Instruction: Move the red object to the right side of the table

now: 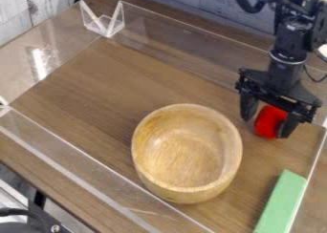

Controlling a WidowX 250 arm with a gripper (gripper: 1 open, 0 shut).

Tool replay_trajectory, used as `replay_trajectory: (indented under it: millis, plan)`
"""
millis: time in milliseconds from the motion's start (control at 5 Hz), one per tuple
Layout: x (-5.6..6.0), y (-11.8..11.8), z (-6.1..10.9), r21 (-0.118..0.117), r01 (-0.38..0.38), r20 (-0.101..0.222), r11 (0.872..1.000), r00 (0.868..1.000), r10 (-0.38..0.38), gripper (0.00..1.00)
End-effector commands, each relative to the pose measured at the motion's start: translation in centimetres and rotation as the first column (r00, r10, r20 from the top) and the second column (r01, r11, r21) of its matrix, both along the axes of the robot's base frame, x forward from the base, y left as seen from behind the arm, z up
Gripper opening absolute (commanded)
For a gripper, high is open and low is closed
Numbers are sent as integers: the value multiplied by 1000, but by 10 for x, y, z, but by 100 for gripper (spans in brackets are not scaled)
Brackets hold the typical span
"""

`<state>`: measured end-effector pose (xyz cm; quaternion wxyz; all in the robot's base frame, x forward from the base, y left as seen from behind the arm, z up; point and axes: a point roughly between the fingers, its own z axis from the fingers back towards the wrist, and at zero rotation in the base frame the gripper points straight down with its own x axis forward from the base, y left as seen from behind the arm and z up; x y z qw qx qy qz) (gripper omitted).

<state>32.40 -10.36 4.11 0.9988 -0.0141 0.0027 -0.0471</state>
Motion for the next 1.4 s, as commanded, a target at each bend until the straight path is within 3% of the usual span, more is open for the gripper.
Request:
replay_trajectory:
  millis: [0,200,800,1200]
  plan:
    - [14,0,17,-12,-16,64,1000,998,17,100]
    - [20,5,16,-13,-25,66,1000,998,25,100]
    - [30,18,9,-60,-66,58,996,996,70,100]
    - [32,16,7,-73,-69,49,995,996,73,100]
